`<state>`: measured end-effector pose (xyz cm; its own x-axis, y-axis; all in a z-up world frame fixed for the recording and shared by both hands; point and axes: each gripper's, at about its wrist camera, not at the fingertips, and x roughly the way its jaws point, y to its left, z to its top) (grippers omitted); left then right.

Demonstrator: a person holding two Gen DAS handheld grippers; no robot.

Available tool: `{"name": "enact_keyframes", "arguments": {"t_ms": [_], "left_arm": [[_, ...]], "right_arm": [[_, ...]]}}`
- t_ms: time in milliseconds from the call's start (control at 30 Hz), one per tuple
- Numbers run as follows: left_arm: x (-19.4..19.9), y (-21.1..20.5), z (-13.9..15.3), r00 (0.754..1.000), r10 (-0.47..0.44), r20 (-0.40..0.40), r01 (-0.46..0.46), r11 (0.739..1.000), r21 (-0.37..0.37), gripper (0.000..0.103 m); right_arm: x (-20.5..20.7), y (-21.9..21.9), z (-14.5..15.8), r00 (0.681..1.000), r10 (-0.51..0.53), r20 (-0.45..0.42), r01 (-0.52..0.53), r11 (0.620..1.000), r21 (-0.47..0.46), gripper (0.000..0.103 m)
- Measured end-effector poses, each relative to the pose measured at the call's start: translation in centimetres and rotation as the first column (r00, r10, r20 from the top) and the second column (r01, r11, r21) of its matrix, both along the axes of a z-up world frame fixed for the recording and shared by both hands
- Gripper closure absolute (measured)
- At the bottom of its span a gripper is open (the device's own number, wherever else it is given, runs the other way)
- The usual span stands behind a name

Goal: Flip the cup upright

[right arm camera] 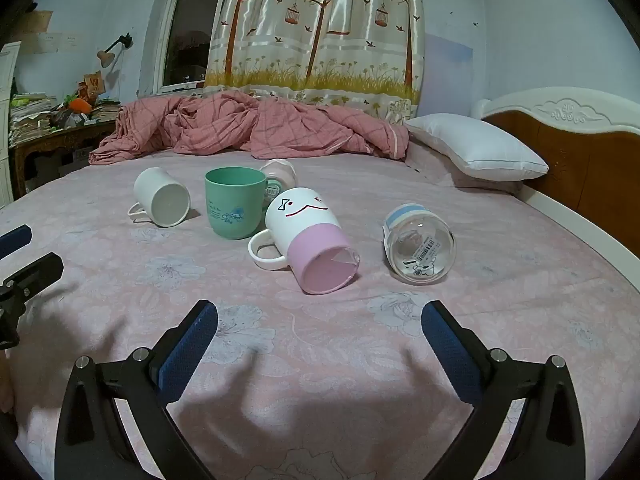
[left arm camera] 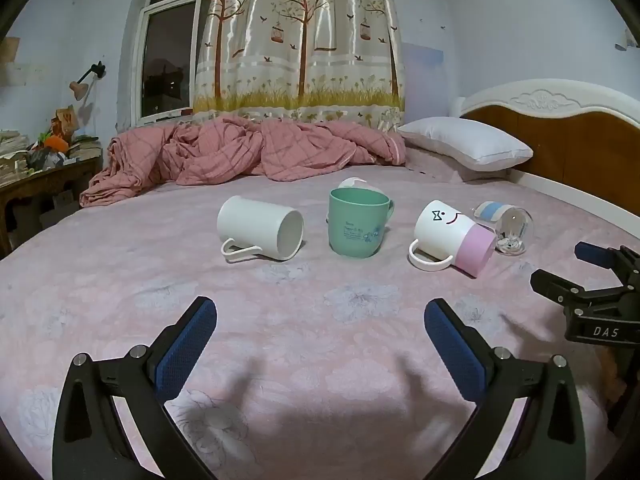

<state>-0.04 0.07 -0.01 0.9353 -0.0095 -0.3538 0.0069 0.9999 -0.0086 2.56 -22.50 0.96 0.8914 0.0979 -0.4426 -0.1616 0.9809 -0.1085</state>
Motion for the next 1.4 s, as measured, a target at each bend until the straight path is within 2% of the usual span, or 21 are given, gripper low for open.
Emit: {"name": "enact_keyframes", "arguments": {"t_ms": [333,533,733,933,1000,1400], "left_arm": [[0.1,0.1,0.0,1.0,0.002,-0.008,-0.002,1.0,0.012,0.0],[0.0,0.0,0.0,1.0,-0.002,-0.008,0.003,1.0,0.016,0.0],[0.1,-0.1,-0.4,1.0,-0.012,0.0,0.012,1.0,0.02,0.0],[-1.1,-0.3,0.0,0.998,0.021,0.057,-0.023,0.999,0.028,0.0],[-1.3,-0.2,0.1,0.998,0.02,0.065,-0.022,0.999,0.03,0.0],[-0.8,0.2,0.1,1.0,0.011,0.018,-0.011,1.0,0.02,0.0]], "right_arm": [[0.0,0.0,0.0,1.0,0.001,-0.001,-0.001,1.0,0.002,0.0],[-0.7,-0.7,0.4,1.0,-0.003,0.027,0.002,0.999,0.041,0.0],[-0.6,-0.8,0.3,0.999,-0.026,0.045,0.025,0.999,0.029,0.0],[-1.2,-0.6,0.5,0.999,-0.017,0.043,0.015,0.999,0.03,0.001],[-1.1,-0.7,0.5,0.999,-0.015,0.037,0.013,0.999,0.036,0.005],[-0.8,-0.7,0.4,0.999,-0.022,0.027,0.021,0.999,0.033,0.005]]}}
